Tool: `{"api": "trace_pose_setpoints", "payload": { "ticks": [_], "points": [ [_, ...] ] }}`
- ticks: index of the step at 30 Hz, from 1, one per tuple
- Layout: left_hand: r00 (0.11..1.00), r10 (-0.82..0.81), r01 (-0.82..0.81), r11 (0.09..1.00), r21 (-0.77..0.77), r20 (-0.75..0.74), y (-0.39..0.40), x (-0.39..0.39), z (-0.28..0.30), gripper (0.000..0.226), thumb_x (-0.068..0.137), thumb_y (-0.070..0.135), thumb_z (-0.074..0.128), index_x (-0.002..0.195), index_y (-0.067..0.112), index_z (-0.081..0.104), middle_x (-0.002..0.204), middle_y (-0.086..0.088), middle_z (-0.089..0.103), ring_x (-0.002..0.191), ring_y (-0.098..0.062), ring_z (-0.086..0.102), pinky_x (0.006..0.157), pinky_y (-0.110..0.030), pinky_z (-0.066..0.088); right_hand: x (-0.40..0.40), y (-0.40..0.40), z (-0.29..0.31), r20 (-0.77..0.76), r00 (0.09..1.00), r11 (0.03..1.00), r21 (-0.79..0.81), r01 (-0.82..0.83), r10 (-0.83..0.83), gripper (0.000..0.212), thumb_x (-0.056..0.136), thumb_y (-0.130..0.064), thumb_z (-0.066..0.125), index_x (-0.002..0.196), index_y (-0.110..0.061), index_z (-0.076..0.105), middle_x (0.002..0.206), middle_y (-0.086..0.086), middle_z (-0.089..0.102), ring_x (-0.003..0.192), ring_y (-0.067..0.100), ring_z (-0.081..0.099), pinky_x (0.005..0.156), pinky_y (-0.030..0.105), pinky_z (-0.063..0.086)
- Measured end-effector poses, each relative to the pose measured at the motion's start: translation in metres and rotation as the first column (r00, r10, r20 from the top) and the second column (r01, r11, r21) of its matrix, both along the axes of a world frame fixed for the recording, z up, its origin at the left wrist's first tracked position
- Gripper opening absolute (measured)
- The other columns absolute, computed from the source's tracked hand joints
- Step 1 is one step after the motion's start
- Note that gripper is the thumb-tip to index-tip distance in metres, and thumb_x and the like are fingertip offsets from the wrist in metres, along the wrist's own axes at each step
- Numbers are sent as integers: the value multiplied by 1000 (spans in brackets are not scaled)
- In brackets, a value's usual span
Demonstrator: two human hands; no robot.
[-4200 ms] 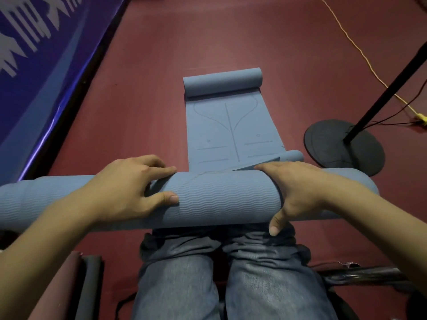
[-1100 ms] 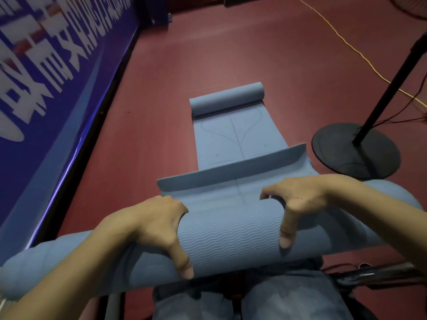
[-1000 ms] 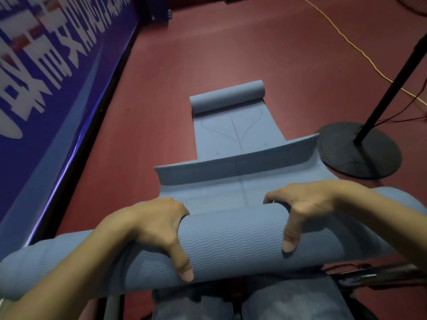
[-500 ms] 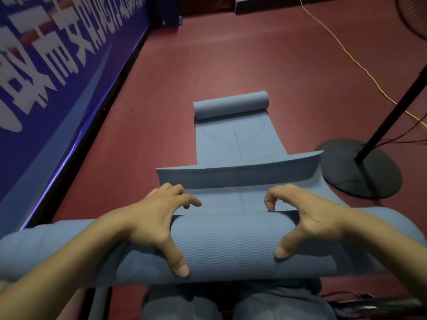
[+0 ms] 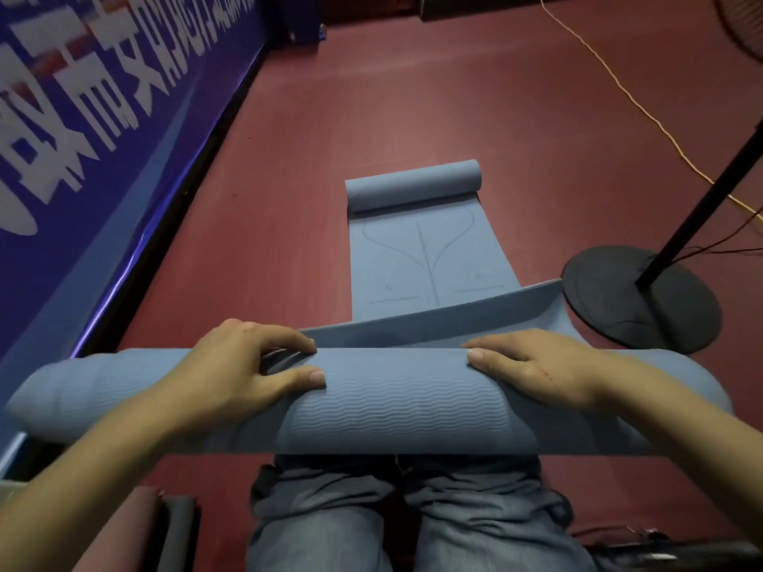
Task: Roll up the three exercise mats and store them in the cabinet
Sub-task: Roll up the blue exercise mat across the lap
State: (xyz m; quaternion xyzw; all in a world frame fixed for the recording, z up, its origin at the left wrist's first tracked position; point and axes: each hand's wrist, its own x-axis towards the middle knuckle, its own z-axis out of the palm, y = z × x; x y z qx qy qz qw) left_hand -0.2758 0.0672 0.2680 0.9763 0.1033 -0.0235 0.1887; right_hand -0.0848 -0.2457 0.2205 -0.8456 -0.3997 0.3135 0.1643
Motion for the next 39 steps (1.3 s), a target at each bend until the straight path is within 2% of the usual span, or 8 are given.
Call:
{"api": "trace_pose_setpoints", "payload": {
  "ticks": [6, 10, 15, 22, 27, 31, 33, 39],
  "points": [
    [950, -96, 160, 967, 200, -296, -21, -5, 19, 130, 35, 98, 69, 148, 35, 50, 149, 18, 52, 136, -13, 50, 110, -35, 43, -1, -1, 2, 63, 998, 999, -33, -20, 22, 65, 90, -83, 16, 122, -44, 56, 119, -27, 62, 112, 4, 57, 105, 40, 41],
    [948, -161, 265, 876, 403, -273, -24, -10, 0, 148, 25, 102, 59, 146, 17, 52, 139, 6, 61, 122, -19, 62, 98, -39, 52, -5, 2, 6, 92, 996, 994, -105, 3, 7, 49, 96, -72, 15, 120, -44, 48, 105, -30, 57, 110, 9, 54, 105, 47, 34],
    [960, -180, 257, 866, 429, -212, -22, -9, -9, 137, 25, 98, 61, 140, 25, 56, 119, 11, 69, 96, -18, 70, 77, -36, 57, -6, 11, 11, 128, 991, 977, -206, 50, -24, 66, 97, -73, 9, 139, -43, 50, 143, -12, 56, 138, 22, 40, 112, 58, 25],
    [932, -133, 283, 848, 448, -338, -32, 6, 12, 103, 29, 95, 60, 115, 39, 54, 97, 14, 69, 90, -16, 67, 77, -38, 54, -9, 21, 21, 73, 990, 973, -190, 132, -120, 58, 104, -62, 21, 143, -36, 56, 153, -9, 49, 138, 21, 46, 114, 45, 33],
    [897, -161, 314, 887, 337, -411, -31, 0, 20, 96, 27, 94, 67, 107, 41, 59, 82, 16, 65, 77, -7, 62, 74, -31, 53, -7, 19, 21, -44, 986, 955, -260, 143, -159, 63, 98, -70, 31, 125, -26, 68, 140, 2, 60, 120, 23, 58, 110, 42, 40],
    [821, -247, 285, 959, -6, -515, -32, -11, 24, 79, 32, 79, 85, 99, 43, 66, 84, 23, 69, 78, 4, 63, 78, -27, 53, -13, 9, 10, -206, 964, 938, -334, 92, -168, 82, 79, -87, 38, 134, -33, 65, 144, -13, 57, 126, 12, 56, 118, 40, 32],
    [779, -289, 244, 957, -155, -557, -30, -13, 22, 69, 37, 68, 93, 96, 41, 69, 89, 26, 72, 82, 5, 67, 79, -29, 56, -21, 7, 9, -263, 956, 937, -349, 29, -128, 76, 87, -84, 34, 135, -34, 64, 142, -20, 54, 128, 7, 52, 117, 34, 28],
    [790, -315, 206, 945, -255, -527, -19, -6, 10, 76, 35, 68, 94, 104, 43, 71, 98, 26, 74, 91, 3, 70, 84, -33, 58, -29, 6, 5, 113, 986, 988, -85, 132, -122, 51, 99, -64, 42, 86, -22, 68, 97, -6, 70, 88, 14, 62, 84, 38, 49]
  ]
}}
